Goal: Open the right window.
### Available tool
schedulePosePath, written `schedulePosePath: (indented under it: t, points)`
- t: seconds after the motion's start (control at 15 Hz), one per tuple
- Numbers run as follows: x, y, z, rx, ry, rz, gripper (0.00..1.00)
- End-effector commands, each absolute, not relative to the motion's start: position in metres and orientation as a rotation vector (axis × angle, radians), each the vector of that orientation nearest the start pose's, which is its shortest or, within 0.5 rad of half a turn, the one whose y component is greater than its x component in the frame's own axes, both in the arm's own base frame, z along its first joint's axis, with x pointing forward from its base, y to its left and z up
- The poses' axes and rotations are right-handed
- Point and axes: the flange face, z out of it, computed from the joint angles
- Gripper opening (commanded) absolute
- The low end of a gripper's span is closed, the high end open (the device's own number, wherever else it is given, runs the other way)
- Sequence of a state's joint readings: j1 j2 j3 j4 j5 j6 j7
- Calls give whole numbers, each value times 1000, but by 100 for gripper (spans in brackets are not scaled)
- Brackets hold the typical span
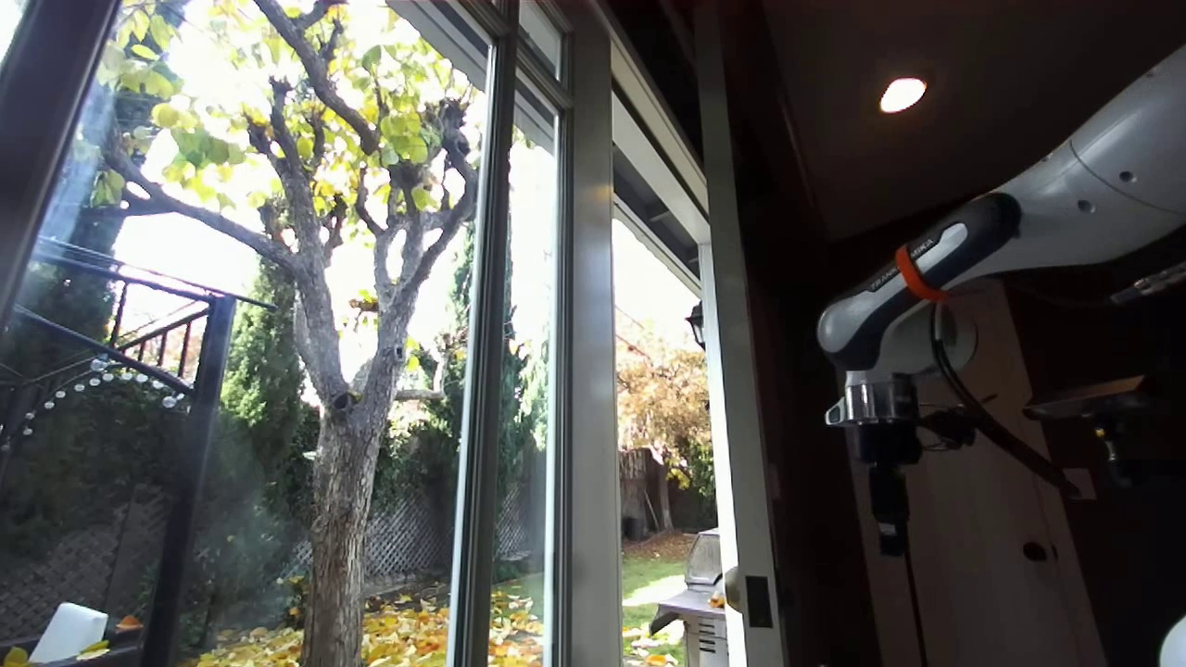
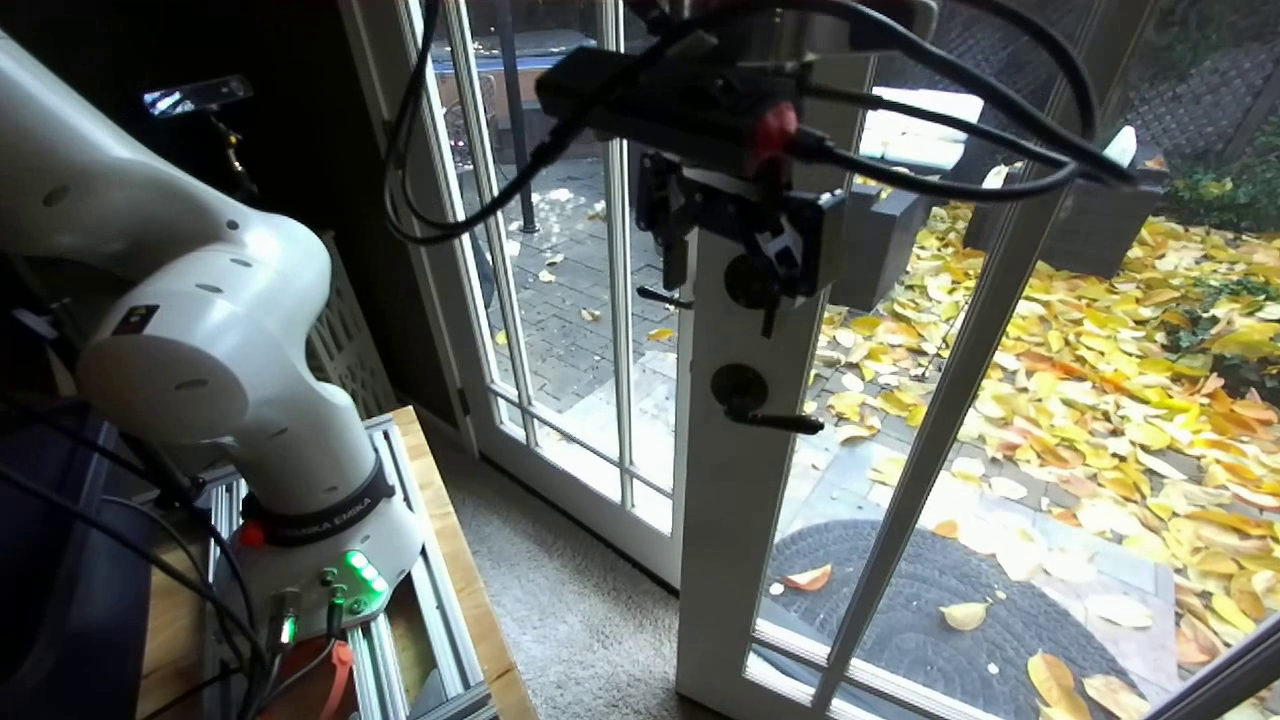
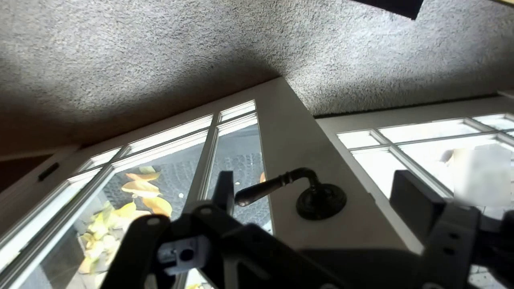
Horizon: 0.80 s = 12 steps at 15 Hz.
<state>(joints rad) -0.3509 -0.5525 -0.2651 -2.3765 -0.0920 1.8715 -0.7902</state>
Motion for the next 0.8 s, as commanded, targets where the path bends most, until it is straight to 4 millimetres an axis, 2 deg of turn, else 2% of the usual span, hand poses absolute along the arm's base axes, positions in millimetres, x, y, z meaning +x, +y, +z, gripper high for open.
schedulePosePath:
  t: [0.0, 0.27, 0.6, 0.73]
  points:
    - [307, -233, 517, -3103, -400, -91, 100]
    - [297, -221, 516, -3114, -448, -98, 100]
    - [280, -157, 529, -3284, -510, 11, 100]
    - [264, -133, 533, -3340, -501, 43, 100]
